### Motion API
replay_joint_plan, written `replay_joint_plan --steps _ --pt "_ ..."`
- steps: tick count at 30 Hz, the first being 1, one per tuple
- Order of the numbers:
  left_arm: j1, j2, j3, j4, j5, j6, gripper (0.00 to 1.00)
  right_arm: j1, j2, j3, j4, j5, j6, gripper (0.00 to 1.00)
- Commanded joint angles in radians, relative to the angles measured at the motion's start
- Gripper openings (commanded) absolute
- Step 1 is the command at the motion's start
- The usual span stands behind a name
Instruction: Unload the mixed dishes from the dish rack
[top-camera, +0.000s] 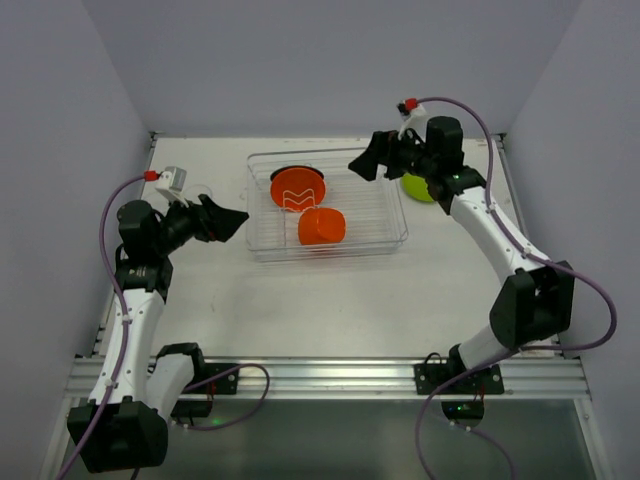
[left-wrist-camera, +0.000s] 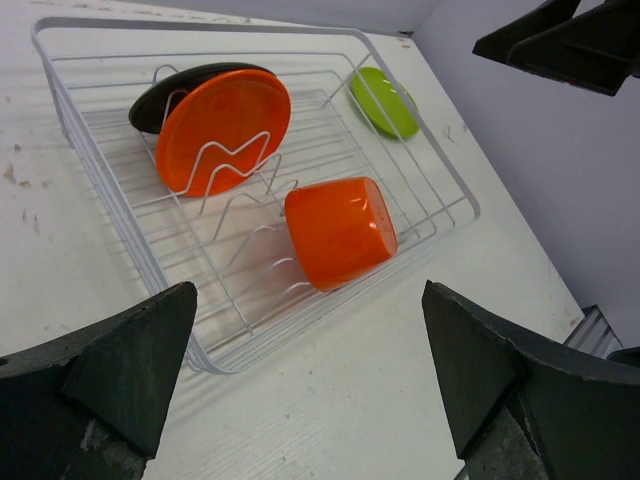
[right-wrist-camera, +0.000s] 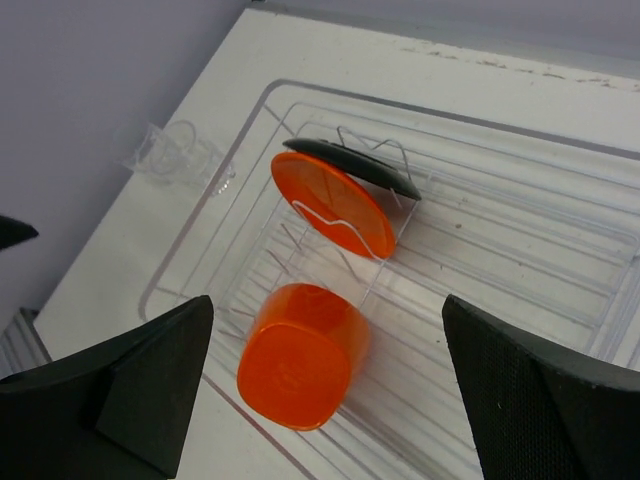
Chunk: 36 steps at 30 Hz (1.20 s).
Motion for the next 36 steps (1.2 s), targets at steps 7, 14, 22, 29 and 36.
replay_joint_plan --steps 7,14,22,29,36 --pt "-0.001 -0.012 -0.02 0.046 0.007 -0.005 1.0 0.049 0.158 0.193 -0.025 -0.153 -0.289 0.97" --pt "0.001 -0.013 -0.02 0.045 0.007 -0.005 1.0 0.1 0.284 0.291 -0.083 -0.064 -0.365 0.81" --pt "0.001 -0.013 -0.022 0.046 0.011 -0.007 1.0 0.149 0.363 0.304 -0.048 0.041 -0.461 0.82" --pt "0.001 -0.007 -0.022 0.045 0.015 -0.007 1.0 0.177 0.451 0.388 -0.091 0.092 -0.53 0.8" --pt "0.001 -0.004 -0.02 0.046 0.018 -0.007 1.0 0.201 0.511 0.441 -0.105 0.1 -0.57 0.77"
